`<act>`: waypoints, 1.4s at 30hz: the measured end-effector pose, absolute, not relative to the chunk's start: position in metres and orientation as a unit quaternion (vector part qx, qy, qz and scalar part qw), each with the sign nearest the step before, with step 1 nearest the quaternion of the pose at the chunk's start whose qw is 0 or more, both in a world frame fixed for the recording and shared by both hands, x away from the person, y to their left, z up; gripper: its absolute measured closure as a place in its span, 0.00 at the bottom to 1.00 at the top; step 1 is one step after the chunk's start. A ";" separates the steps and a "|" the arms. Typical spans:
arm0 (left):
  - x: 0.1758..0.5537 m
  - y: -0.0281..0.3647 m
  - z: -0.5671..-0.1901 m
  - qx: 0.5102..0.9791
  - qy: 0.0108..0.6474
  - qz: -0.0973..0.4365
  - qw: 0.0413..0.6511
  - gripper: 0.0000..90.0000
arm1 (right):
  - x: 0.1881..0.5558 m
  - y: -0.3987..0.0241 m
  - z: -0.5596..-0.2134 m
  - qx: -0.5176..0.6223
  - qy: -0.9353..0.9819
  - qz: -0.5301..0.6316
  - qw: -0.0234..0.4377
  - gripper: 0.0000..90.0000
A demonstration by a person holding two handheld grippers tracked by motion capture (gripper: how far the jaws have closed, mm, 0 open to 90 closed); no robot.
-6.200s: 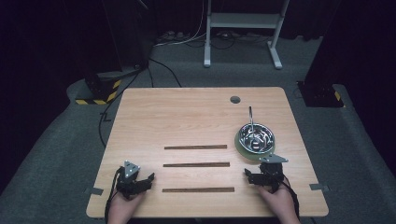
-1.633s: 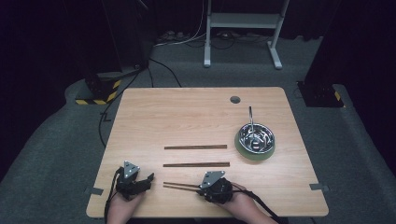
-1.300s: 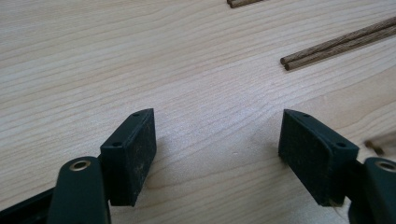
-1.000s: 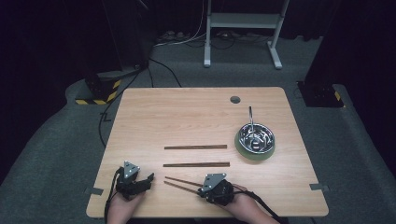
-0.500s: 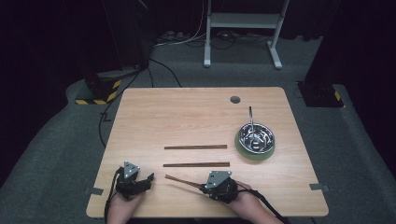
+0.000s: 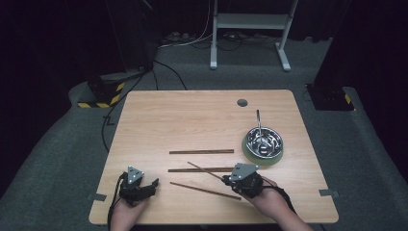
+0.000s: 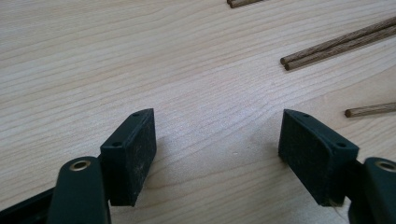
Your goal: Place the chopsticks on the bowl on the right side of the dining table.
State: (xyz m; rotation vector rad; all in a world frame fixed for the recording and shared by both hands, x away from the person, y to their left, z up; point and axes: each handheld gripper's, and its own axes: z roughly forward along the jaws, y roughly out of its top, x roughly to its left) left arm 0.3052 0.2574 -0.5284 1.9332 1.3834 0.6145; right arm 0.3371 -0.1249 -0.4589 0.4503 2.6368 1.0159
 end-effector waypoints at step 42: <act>0.305 0.257 -0.529 0.740 0.532 0.236 0.338 0.31 | 0.466 -0.227 -0.438 0.252 0.903 0.285 0.198 0.94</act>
